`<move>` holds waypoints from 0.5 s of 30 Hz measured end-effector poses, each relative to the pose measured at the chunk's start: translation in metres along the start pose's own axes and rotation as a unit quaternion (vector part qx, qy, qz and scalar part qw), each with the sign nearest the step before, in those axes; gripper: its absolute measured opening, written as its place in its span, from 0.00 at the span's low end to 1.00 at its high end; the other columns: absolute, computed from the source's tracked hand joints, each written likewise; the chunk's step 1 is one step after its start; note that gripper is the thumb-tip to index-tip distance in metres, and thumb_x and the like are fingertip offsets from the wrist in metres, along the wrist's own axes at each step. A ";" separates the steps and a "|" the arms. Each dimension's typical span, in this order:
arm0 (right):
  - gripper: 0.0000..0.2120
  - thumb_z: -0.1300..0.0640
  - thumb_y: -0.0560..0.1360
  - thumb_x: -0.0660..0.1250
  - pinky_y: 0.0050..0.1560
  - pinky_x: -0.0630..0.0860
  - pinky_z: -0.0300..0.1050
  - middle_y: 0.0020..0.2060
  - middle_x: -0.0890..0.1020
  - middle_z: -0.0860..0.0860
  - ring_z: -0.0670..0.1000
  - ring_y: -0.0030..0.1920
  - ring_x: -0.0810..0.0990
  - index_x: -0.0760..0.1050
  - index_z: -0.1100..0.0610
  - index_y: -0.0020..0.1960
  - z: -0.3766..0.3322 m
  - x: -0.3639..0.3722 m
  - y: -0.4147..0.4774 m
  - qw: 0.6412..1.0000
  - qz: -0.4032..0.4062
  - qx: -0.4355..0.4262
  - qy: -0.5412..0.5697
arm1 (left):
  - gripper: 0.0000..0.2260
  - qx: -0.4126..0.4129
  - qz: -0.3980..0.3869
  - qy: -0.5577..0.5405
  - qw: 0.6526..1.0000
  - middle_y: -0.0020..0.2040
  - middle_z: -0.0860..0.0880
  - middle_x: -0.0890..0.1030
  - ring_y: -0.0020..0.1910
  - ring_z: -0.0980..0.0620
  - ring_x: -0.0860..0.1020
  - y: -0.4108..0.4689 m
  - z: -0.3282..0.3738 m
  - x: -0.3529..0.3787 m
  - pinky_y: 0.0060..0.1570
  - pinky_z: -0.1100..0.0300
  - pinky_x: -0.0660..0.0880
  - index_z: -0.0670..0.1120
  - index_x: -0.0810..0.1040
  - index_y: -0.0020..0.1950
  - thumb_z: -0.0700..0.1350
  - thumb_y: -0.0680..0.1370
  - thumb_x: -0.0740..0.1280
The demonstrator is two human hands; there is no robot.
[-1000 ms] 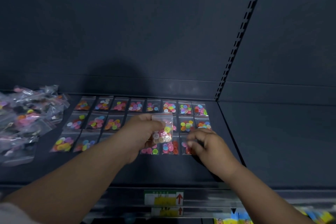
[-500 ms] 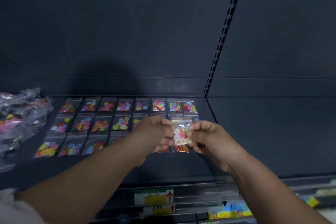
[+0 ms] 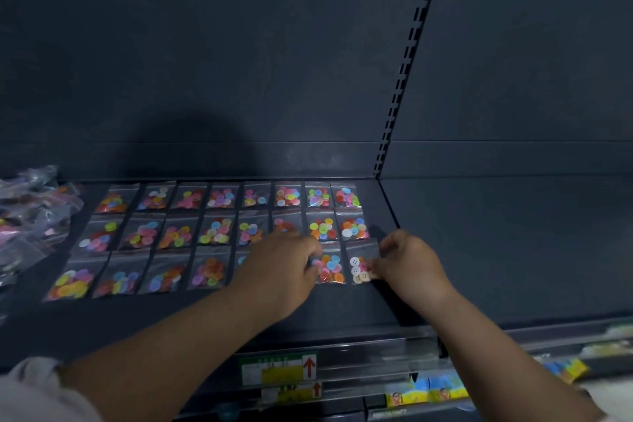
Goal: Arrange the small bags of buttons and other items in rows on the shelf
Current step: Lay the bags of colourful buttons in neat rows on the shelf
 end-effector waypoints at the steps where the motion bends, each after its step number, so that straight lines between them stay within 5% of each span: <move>1: 0.10 0.55 0.69 0.72 0.38 0.75 0.41 0.39 0.81 0.48 0.47 0.41 0.79 0.73 0.54 0.45 0.001 -0.001 0.000 1.000 0.004 -0.006 -0.017 | 0.08 0.001 -0.001 0.001 1.000 0.44 0.56 0.71 0.49 0.56 0.70 0.000 0.000 0.001 0.49 0.61 0.68 0.52 0.77 0.57 0.50 0.79 0.63; 5: 0.06 0.59 0.72 0.67 0.33 0.69 0.37 0.41 0.80 0.49 0.47 0.40 0.78 0.71 0.53 0.48 -0.001 -0.003 -0.001 0.997 0.025 -0.059 -0.052 | 0.10 0.006 -0.014 0.011 1.000 0.54 0.53 0.76 0.60 0.53 0.70 -0.001 0.000 0.004 0.58 0.57 0.69 0.51 0.76 0.59 0.49 0.79 0.62; 10: 0.04 0.60 0.75 0.66 0.41 0.65 0.26 0.45 0.76 0.48 0.47 0.49 0.72 0.79 0.56 0.48 -0.006 0.007 -0.005 0.972 0.003 -0.197 -0.127 | 0.11 0.013 -0.025 0.016 0.999 0.57 0.52 0.76 0.61 0.53 0.70 -0.001 0.001 0.006 0.60 0.56 0.69 0.50 0.76 0.60 0.48 0.79 0.62; 15: 0.08 0.58 0.77 0.64 0.49 0.64 0.30 0.51 0.78 0.48 0.48 0.56 0.71 0.80 0.56 0.53 -0.005 0.013 -0.006 0.960 -0.016 -0.229 -0.157 | 0.10 0.018 -0.014 0.016 1.000 0.54 0.52 0.76 0.59 0.53 0.70 0.000 -0.002 0.006 0.57 0.58 0.69 0.51 0.77 0.58 0.49 0.79 0.62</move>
Point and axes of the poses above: each hand's wrist, its own y-axis towards the middle knuckle, its own x-axis out of the palm, z = x × y, the point moved 3 cm from there along y, towards the middle knuckle
